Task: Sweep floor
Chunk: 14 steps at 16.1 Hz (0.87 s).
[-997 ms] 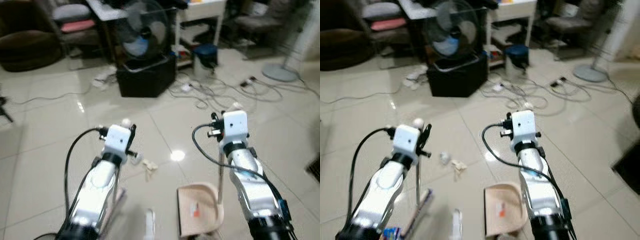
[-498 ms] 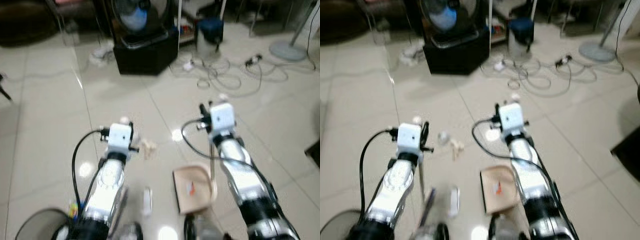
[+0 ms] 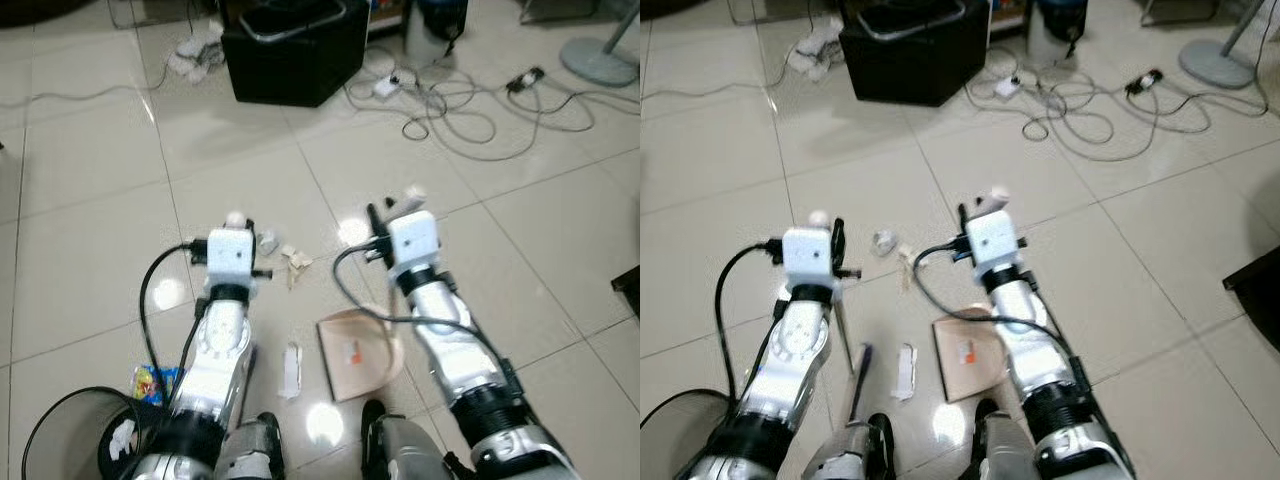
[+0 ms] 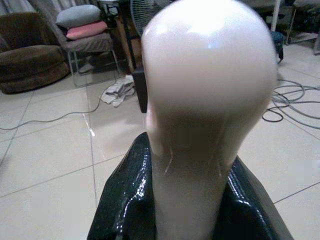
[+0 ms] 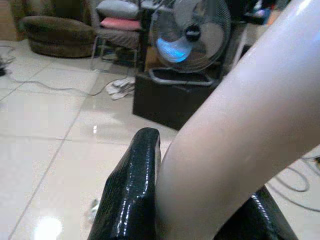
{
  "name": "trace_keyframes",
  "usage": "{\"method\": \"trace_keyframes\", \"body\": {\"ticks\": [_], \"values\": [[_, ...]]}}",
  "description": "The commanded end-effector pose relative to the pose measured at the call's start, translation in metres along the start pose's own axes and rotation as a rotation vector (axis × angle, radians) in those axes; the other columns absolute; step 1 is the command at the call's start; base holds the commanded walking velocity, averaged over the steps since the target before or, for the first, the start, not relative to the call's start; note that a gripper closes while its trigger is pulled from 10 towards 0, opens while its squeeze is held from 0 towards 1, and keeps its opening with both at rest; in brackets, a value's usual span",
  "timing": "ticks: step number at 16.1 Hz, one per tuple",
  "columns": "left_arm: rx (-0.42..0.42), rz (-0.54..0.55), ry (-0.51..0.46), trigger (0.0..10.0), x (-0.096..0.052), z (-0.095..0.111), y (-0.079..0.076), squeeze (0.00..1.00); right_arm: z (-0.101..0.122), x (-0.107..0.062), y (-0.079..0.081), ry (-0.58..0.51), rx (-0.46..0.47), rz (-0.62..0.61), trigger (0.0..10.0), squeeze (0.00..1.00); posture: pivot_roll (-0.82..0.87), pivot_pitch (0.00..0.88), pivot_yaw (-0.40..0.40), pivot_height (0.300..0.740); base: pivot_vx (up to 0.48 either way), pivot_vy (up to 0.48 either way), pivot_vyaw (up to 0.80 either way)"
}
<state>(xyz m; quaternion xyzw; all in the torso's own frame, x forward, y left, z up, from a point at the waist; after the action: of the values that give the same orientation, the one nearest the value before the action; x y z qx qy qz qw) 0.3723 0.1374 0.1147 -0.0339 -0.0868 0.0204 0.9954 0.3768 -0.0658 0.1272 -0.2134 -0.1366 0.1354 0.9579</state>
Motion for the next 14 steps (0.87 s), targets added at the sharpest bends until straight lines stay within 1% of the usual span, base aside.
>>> {"method": "trace_keyframes", "body": {"ticks": [1, 2, 3, 5, 6, 7, 8, 9, 10, 11, 12, 13, 14], "values": [[0.000, 0.026, 0.024, 10.0, -0.001, -0.008, 0.002, 0.00, -0.003, -0.005, 0.010, -0.002, -0.013, 0.014, 10.0, 0.00, -0.07, 0.340, 0.018, 0.740, 0.000, 0.000, 0.00], [-0.004, 0.030, 0.020, 10.0, 0.004, -0.007, 0.000, 0.00, -0.007, -0.007, 0.017, 0.006, -0.023, 0.023, 10.0, 0.00, -0.07, 0.340, 0.022, 0.740, 0.000, 0.000, 0.00], [-0.011, 0.030, 0.018, 10.0, 0.005, -0.006, 0.000, 0.00, -0.007, -0.007, 0.019, 0.008, -0.022, 0.024, 10.0, 0.00, -0.07, 0.340, 0.022, 0.740, 0.000, 0.000, 0.00], [-0.052, 0.029, 0.010, 10.0, 0.011, -0.002, -0.005, 0.00, -0.008, -0.007, 0.023, 0.013, -0.035, 0.027, 10.0, 0.00, -0.06, 0.336, 0.024, 0.740, 0.000, 0.000, 0.00], [-0.088, 0.041, 0.004, 10.0, 0.014, 0.001, -0.006, 0.00, -0.009, -0.006, 0.024, 0.015, -0.037, 0.022, 10.0, 0.00, -0.06, 0.332, 0.023, 0.740, 0.000, 0.000, 0.00], [-0.176, 0.072, -0.006, 10.0, 0.018, 0.006, -0.005, 0.00, -0.009, -0.004, 0.024, 0.021, -0.039, 0.009, 10.0, 0.00, -0.06, 0.330, 0.020, 0.740, 0.000, 0.000, 0.00], [-0.196, 0.075, -0.010, 10.0, 0.019, 0.008, -0.005, 0.00, -0.009, -0.004, 0.024, 0.021, -0.038, 0.007, 10.0, 0.00, -0.06, 0.329, 0.019, 0.740, 0.000, 0.000, 0.00], [-0.257, 0.073, -0.002, 10.0, 0.022, 0.010, -0.009, 0.00, -0.010, -0.003, 0.023, 0.028, -0.025, -0.005, 10.0, 0.00, -0.05, 0.326, 0.016, 0.740, 0.000, 0.000, 0.00], [-0.290, 0.075, 0.001, 10.0, 0.022, 0.011, -0.011, 0.00, -0.010, -0.002, 0.023, 0.028, -0.022, -0.007, 10.0, 0.00, -0.05, 0.326, 0.018, 0.740, 0.000, 0.000, 0.00], [-0.390, 0.079, 0.003, 10.0, 0.023, 0.014, -0.015, 0.00, -0.010, -0.002, 0.024, 0.028, -0.018, -0.010, 10.0, 0.00, -0.05, 0.321, 0.017, 0.740, 0.000, 0.000, 0.00], [-0.425, 0.068, -0.001, 10.0, 0.023, 0.018, -0.019, 0.00, -0.011, -0.003, 0.023, 0.029, -0.015, -0.012, 10.0, 0.00, -0.05, 0.316, 0.017, 0.740, 0.000, 0.000, 0.00], [-0.433, 0.063, -0.002, 10.0, 0.023, 0.019, -0.020, 0.00, -0.011, -0.003, 0.023, 0.029, -0.015, -0.013, 10.0, 0.00, -0.05, 0.314, 0.017, 0.740, 0.000, 0.000, 0.00], [-0.464, 0.048, 0.001, 10.0, 0.025, 0.022, -0.024, 0.00, -0.012, -0.003, 0.022, 0.031, -0.016, -0.016, 10.0, 0.00, -0.05, 0.305, 0.017, 0.740, 0.000, 0.000, 0.00]]}}
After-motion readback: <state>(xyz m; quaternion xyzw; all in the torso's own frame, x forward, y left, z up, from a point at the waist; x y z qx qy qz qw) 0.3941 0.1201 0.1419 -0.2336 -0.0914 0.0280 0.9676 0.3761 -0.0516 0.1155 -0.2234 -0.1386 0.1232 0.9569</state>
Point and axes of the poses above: a point about 5 cm out from each wrist's last joint towards the gripper, its own x axis pointing out of the wrist towards the gripper, its own z axis along the axis of the wrist's last joint, y = z × x, the point moved 6 cm from there along x, pointing out of the wrist towards the gripper, and after that the axes turned 13 degrees about -x, right-handed, at the moved point
